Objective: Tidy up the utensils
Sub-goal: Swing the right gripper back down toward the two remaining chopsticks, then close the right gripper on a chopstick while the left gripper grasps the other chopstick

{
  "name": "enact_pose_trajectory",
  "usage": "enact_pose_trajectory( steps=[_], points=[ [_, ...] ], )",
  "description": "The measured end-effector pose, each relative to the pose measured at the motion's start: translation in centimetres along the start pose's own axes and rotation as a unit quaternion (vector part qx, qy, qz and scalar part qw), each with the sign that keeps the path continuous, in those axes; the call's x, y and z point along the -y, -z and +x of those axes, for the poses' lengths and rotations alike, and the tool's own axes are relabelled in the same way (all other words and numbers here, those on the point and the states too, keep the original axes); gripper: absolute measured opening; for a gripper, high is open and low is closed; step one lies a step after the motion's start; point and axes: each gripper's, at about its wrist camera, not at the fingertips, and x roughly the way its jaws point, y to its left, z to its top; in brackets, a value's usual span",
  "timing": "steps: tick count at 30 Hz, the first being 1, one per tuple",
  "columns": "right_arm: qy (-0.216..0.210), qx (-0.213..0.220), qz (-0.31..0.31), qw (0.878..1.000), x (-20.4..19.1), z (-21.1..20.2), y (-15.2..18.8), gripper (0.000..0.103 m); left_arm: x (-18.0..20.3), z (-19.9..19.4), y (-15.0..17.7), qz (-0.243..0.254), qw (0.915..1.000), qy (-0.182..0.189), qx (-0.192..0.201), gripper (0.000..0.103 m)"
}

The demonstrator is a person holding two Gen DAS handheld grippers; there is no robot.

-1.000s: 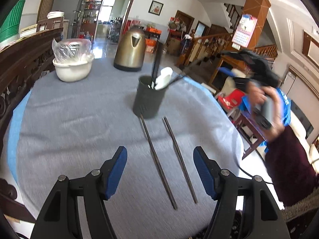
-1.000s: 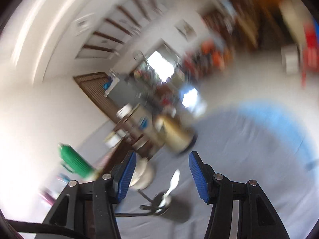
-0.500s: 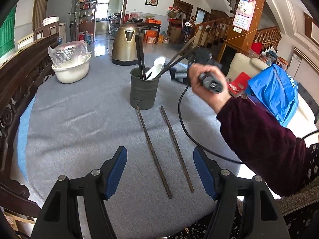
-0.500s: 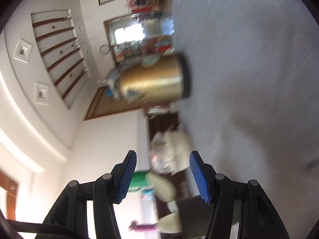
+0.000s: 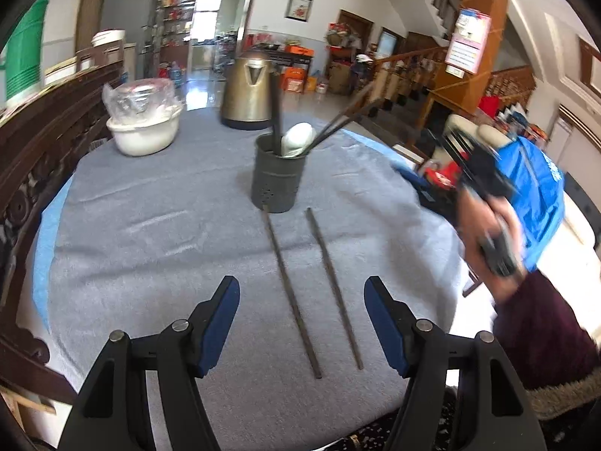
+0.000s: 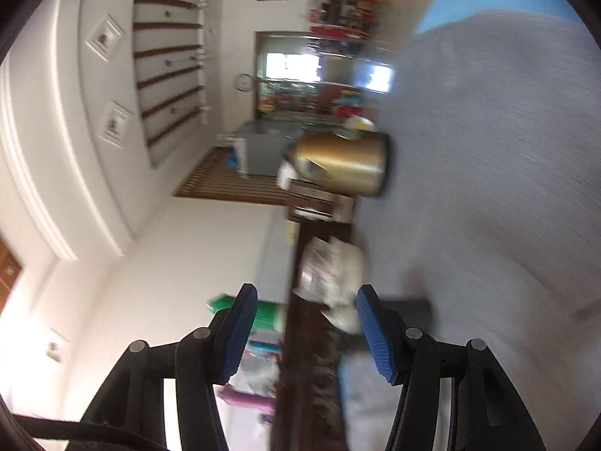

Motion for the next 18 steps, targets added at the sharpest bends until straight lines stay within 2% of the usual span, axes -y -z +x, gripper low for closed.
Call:
enact_pose_trajectory(
  steps=[3, 6, 8, 10, 13, 15, 17, 18],
  points=[
    [0.075, -0.025, -0.027, 0.996, 0.7, -2.7, 2.6, 0.057, -0.8, 0.7, 0.3, -0.017, 0.9993, -0.032, -0.009, 0.07],
    [0.156, -0.055, -0.074, 0.983, 0.2, -3.6, 5.0, 0.055, -1.5, 1.7, 0.7, -0.032, 0.997, -0.065, -0.027, 0.07],
    [0.199, -0.07, -0.107, 0.972, -0.4, -3.7, 6.0, 0.046, -2.0, 2.5, 1.0, -0.041, 0.9951, -0.081, -0.04, 0.07],
    [0.242, -0.085, -0.143, 0.956, -0.5, -2.9, 7.1, 0.039, -2.5, 3.1, 1.4, -0.049, 0.993, -0.094, -0.053, 0.07],
    [0.286, -0.109, -0.185, 0.934, -1.4, -0.2, 8.0, 0.039, -3.3, 3.3, 1.8, -0.053, 0.9907, -0.11, -0.06, 0.07],
    [0.317, -0.127, -0.216, 0.915, -1.9, 2.2, 8.7, 0.038, -3.9, 3.2, 1.9, -0.055, 0.9893, -0.121, -0.06, 0.07],
    [0.35, -0.144, -0.234, 0.896, -1.9, 4.7, 9.2, 0.036, -4.4, 3.2, 1.9, -0.057, 0.9885, -0.127, -0.06, 0.07],
    [0.36, -0.149, -0.236, 0.89, -1.9, 6.0, 9.4, 0.036, -4.7, 3.0, 1.9, -0.058, 0.9879, -0.131, -0.058, 0.07]
  ],
)
